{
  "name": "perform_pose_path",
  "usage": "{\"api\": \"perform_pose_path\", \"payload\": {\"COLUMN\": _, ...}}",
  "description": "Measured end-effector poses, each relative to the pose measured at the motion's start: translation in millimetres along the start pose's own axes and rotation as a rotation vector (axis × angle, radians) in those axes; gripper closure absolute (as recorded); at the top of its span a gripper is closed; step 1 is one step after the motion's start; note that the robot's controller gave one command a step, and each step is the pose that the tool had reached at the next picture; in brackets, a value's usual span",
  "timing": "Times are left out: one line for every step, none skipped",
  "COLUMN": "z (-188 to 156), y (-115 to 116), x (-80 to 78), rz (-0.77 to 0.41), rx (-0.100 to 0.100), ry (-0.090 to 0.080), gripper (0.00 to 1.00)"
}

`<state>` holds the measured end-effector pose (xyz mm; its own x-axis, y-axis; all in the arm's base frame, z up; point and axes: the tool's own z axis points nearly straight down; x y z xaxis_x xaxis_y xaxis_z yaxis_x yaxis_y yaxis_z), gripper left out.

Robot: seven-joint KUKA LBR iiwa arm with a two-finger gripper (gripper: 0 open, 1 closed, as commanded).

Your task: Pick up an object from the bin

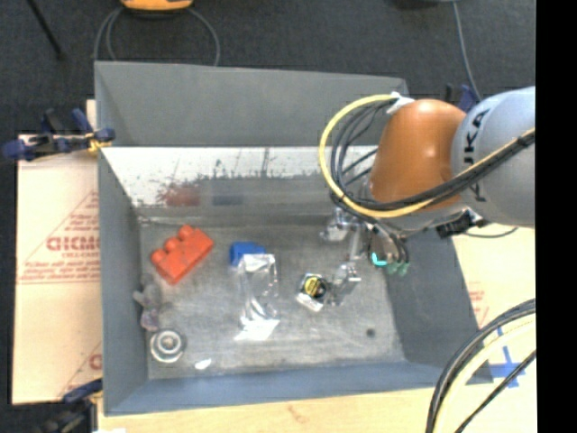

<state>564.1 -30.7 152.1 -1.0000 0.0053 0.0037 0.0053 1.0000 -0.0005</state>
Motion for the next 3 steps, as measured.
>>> {"api": "perform_pose_path", "payload": {"z": 79, "y": 11, "x": -10.2, "rz": -0.170, "rx": 0.002, "ry": -0.013, "gripper": 0.00}}
{"api": "perform_pose_path", "payload": {"z": 75, "y": 12, "x": -12.7, "rz": -0.170, "rx": 0.003, "ry": -0.021, "gripper": 1.00}}
{"api": "perform_pose_path", "payload": {"z": -45, "y": 21, "x": 23.7, "rz": -0.353, "rx": 0.003, "ry": -0.013, "gripper": 1.00}}
